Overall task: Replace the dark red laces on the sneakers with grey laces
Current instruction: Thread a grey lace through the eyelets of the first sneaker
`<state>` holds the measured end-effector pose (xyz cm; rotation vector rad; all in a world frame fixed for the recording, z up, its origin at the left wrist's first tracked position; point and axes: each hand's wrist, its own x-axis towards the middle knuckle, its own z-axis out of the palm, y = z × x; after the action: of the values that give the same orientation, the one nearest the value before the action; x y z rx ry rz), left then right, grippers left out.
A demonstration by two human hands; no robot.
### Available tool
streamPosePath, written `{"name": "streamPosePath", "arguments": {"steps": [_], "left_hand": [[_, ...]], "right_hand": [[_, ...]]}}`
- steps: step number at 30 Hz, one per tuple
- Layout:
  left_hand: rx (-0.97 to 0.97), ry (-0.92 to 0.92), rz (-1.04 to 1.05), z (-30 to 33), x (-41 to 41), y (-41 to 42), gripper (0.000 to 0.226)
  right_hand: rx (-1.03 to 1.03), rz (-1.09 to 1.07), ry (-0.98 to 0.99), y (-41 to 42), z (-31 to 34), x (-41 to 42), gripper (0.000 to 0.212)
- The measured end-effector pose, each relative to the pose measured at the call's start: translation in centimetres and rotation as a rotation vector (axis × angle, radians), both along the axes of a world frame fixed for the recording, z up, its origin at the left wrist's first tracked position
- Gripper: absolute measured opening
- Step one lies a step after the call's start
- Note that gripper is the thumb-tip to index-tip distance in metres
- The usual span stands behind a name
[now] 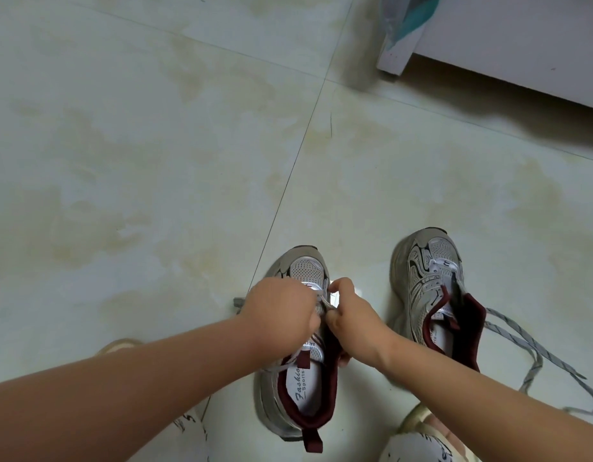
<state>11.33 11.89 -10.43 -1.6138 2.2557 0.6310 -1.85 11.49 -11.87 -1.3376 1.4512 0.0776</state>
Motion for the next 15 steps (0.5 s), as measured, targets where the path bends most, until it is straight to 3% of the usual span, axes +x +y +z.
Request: {"name": "streamPosePath", "arguments": {"steps": [3, 7, 11, 15], "left_hand": [[0.053, 0.078, 0.088, -0.1, 1.2, 0.0, 0.020], [0.267, 0.155, 0.210, 0.9, 2.5, -1.9, 0.030], [0.285, 0.341, 0.341, 4.1, 3.3, -3.1, 0.026], [0.112, 0.770, 0.542, 11.8, 3.6, -3.5, 0.024]], "right_hand": [[-0.023, 0.007, 0.012, 0.1, 0.2, 0.4, 0.026], [-0.348, 0.333, 0.152, 0.0, 0.5, 1.0, 0.057], [-0.391, 0.452, 0.065, -0.7, 2.7, 1.7, 0.023], [-0.424, 0.401, -0.021, -1.3, 7.7, 1.8, 0.020]]}}
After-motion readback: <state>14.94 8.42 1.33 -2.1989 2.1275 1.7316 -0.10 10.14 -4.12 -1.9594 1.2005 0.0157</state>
